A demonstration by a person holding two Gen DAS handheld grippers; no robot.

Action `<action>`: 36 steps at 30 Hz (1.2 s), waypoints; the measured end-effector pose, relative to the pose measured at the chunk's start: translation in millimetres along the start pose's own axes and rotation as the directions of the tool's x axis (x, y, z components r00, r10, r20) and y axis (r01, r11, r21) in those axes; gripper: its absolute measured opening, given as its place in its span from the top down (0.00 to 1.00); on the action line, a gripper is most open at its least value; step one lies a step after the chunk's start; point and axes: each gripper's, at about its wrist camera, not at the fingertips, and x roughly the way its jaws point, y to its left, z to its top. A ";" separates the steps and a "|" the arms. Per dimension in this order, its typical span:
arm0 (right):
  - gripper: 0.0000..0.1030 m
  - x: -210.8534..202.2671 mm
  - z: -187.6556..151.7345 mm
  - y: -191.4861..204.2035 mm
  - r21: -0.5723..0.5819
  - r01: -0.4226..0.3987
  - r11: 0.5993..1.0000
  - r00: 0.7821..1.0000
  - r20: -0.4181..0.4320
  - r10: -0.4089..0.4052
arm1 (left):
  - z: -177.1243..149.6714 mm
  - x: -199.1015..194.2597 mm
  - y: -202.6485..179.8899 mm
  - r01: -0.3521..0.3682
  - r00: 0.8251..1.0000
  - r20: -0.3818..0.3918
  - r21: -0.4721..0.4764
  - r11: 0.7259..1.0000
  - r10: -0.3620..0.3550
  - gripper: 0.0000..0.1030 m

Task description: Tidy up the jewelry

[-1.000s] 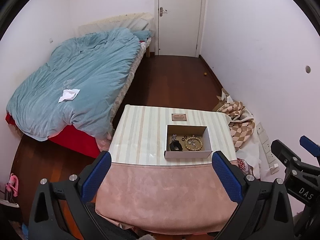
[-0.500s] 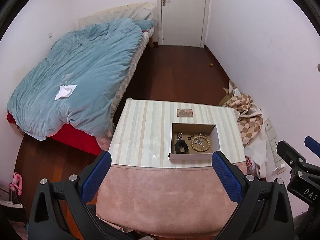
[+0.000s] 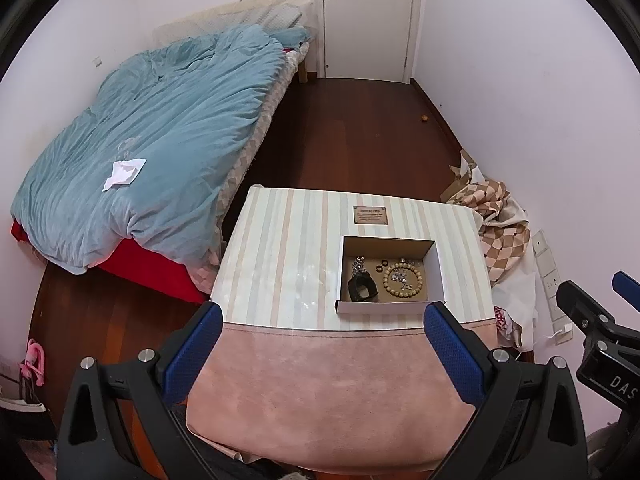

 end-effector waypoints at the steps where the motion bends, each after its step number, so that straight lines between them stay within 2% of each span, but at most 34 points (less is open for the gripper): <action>1: 0.00 0.2 0.2 0.4 -0.001 0.000 1.000 1.000 -0.001 0.000 | 0.0 -0.1 0.3 0.003 1.000 0.002 0.000 1.000 -0.003 0.00; 36: 0.00 -5.9 -1.4 4.3 -0.002 -0.018 1.000 1.000 -0.001 0.018 | -3.1 -12.5 -2.5 0.008 1.000 0.023 0.013 1.000 -0.008 0.00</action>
